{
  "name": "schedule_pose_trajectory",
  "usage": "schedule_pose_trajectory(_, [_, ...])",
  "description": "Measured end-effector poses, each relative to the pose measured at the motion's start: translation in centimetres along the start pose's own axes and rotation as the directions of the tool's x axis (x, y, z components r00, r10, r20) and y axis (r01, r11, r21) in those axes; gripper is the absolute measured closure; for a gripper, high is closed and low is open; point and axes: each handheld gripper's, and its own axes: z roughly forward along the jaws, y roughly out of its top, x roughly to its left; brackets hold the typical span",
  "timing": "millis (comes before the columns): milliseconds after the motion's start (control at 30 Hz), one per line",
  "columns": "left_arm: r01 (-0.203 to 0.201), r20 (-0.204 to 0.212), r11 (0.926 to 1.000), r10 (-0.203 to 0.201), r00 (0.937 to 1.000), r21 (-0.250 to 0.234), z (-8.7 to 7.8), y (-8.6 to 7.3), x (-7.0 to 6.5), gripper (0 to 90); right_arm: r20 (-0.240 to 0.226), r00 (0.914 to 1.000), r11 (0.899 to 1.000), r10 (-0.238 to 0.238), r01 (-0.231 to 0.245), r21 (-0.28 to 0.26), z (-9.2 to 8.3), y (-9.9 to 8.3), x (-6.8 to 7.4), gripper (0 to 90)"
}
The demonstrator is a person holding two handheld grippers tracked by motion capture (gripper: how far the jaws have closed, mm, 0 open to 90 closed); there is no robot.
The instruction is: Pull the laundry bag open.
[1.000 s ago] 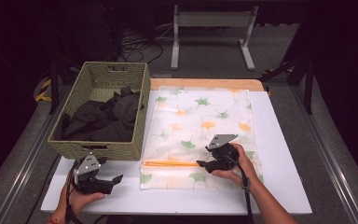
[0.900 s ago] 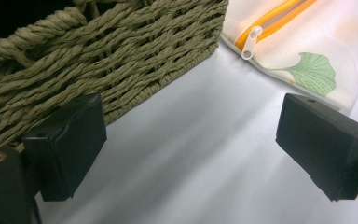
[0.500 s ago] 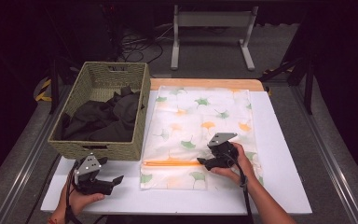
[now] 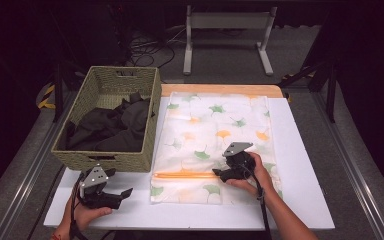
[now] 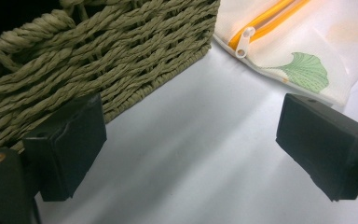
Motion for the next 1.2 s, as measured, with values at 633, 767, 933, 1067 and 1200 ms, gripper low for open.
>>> schedule_pose_trajectory(633, [0.004, 0.013, 1.0, -0.004, 0.9999, 0.0, 0.1, 0.0, -0.1, 9.2, 0.042, 0.9991, 0.998, -0.008, 0.01, -0.061, -0.2, 0.8, 0.0, 51.4])
schedule_pose_trajectory(767, [-0.009, 0.002, 0.9999, 0.009, 1.0, -0.01, -0.1, 0.1, 0.0, 9.1, -0.026, 0.9977, 0.995, -0.063, 0.061, -0.085, -1.0, 0.4, 0.8, 65.1])
schedule_pose_trajectory(933, [0.007, 0.0, 0.9998, -0.007, 1.0, -0.021, -0.1, 0.1, -0.1, 8.9, -0.086, 0.9878, 0.99, -0.13, 0.125, -0.064, -1.1, 0.0, 1.2, 75.7])
schedule_pose_trajectory(1067, [-0.001, -0.005, 0.9997, 0.001, 1.0, -0.025, -0.3, 0.1, 0.0, 8.9, -0.094, 0.9895, 0.992, -0.11, 0.103, -0.07, -1.3, -0.2, 0.9, 73.2])
schedule_pose_trajectory(1200, [0.007, 0.003, 0.9998, -0.007, 1.0, -0.019, -0.1, 0.1, 0.1, 8.9, -0.108, 0.9868, 0.99, -0.121, 0.113, -0.083, -1.8, -0.2, 1.2, 73.4])
